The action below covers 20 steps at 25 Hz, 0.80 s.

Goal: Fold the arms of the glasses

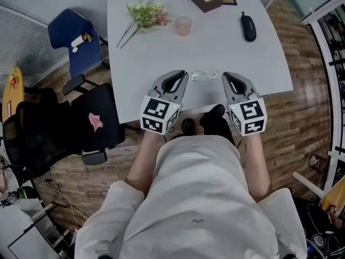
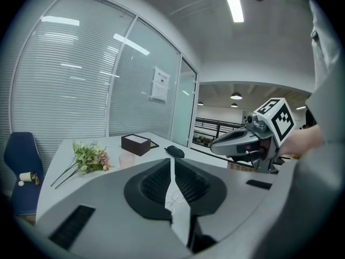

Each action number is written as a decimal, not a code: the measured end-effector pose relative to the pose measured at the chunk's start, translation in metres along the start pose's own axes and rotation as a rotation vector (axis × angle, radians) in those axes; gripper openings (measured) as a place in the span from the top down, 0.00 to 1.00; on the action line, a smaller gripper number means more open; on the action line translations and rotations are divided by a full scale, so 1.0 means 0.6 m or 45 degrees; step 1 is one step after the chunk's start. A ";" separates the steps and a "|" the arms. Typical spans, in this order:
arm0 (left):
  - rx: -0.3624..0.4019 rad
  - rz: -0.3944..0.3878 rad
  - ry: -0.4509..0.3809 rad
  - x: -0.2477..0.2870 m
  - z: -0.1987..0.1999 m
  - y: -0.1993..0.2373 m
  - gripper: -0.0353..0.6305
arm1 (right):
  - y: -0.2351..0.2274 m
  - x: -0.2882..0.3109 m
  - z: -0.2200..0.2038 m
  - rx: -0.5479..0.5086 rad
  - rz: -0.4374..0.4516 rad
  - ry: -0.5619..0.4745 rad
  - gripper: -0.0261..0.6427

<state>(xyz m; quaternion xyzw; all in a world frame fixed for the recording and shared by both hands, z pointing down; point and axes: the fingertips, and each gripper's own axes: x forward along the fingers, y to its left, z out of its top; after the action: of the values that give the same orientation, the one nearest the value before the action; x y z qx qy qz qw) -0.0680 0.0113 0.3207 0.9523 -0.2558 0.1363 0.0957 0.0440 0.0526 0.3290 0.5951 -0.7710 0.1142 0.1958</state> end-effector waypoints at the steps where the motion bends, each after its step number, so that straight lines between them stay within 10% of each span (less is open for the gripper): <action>1: -0.003 0.007 -0.009 -0.001 0.003 0.001 0.89 | -0.001 -0.003 0.004 0.003 -0.002 -0.015 0.95; 20: 0.007 0.048 -0.036 -0.009 0.015 0.001 0.90 | 0.003 -0.026 0.028 0.062 0.040 -0.100 0.96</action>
<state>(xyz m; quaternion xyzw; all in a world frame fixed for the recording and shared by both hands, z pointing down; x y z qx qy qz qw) -0.0709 0.0110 0.3105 0.9493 -0.2748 0.1254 0.0868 0.0427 0.0600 0.3072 0.5915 -0.7844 0.1126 0.1491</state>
